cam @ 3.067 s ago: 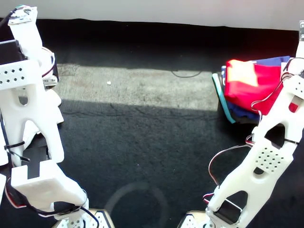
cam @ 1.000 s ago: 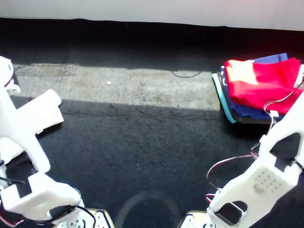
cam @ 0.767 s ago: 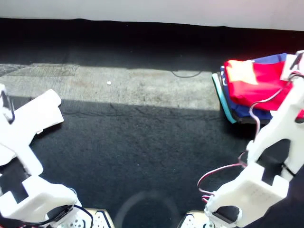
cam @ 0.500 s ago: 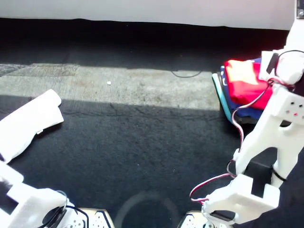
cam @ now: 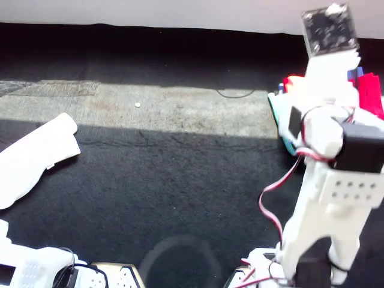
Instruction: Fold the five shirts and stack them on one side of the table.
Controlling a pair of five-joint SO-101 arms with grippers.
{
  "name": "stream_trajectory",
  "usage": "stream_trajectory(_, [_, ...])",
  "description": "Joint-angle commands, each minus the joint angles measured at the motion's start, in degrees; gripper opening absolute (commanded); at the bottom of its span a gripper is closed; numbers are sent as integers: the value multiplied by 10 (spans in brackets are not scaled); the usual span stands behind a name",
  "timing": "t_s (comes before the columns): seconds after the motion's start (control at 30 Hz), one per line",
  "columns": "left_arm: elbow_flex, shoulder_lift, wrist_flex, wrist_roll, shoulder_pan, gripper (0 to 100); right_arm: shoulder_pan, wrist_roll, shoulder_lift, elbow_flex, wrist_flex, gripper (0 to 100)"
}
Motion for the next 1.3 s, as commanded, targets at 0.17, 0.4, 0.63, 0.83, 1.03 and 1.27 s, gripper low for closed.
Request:
stream_trajectory(0.17, [57,-31,-72,-16,78,0,-7,-5,-119,160,5,213])
stream_trajectory(0.4, [34,-121,20,91,209,9,-7,-5,-184,298,-7,213])
stream_trajectory(0.63, [29,-342,135,235,499,9,-5,-7,-233,455,-95,213])
stream_trajectory(0.83, [28,-516,142,335,803,9,-4,-7,-271,557,-142,213])
stream_trajectory(1.03, [31,-557,77,414,1018,9,-4,-7,-298,602,-151,213])
stream_trajectory(1.27, [65,-556,-7,435,1084,45,-4,-7,-305,622,-150,213])
